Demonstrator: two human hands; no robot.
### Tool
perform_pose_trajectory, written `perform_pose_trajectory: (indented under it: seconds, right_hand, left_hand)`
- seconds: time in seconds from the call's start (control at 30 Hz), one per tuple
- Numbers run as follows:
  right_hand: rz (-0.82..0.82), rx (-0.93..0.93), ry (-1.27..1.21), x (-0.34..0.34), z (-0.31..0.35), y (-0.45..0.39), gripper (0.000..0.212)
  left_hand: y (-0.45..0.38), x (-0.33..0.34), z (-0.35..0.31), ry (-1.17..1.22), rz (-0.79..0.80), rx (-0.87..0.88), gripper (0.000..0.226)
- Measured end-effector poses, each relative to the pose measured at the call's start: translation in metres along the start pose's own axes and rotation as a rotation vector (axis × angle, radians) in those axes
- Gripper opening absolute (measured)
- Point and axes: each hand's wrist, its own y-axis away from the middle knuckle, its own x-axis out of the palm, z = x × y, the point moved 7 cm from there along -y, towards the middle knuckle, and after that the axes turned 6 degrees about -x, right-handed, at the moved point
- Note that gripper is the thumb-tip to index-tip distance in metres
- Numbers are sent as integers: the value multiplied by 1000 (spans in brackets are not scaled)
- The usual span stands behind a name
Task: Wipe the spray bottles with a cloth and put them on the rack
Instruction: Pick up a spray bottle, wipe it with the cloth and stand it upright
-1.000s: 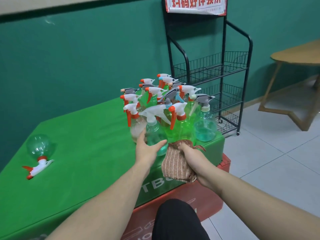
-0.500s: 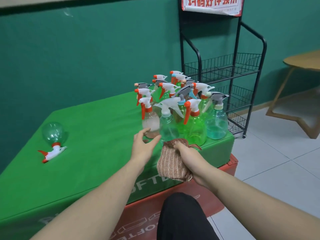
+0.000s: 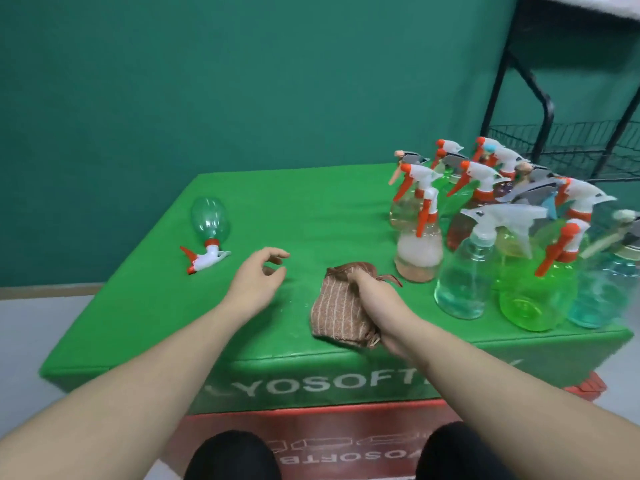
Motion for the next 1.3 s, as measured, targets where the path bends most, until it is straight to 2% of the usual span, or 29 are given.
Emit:
perform_pose_trajectory:
  seconds: [0.17, 0.3, 0.37, 0.5, 0.63, 0.7, 0.87, 1.03, 1.3]
  right_hand:
    - [31, -4, 23, 51, 17, -51, 26]
    - [35, -7, 21, 82, 31, -88, 23]
    - [36, -10, 46, 92, 35, -106, 24]
    - [51, -6, 62, 108, 39, -137, 26]
    - [59, -1, 63, 114, 37, -153, 26]
    - [59, -3, 58, 113, 35, -156, 26]
    - [43, 5, 40, 104, 30, -150, 25]
    - [26, -2, 11, 91, 29, -131, 25]
    - [13, -35, -61, 71, 22, -79, 24]
  left_hand:
    - [-44, -67, 39, -283, -31, 80, 33]
    - [-79, -104, 59, -627, -19, 192, 44]
    - [-96, -112, 65, -774, 15, 246, 45]
    - [-124, -113, 69, -1038, 60, 387, 34]
    - [-145, -105, 70, -1314, 194, 389, 52]
    - [-154, -104, 67, -1358, 218, 389, 54]
    - [-156, -98, 61, -1408, 278, 403, 42]
    - [-130, -88, 46, -1274, 298, 370, 44]
    - [-63, -68, 14, -1119, 242, 377, 49]
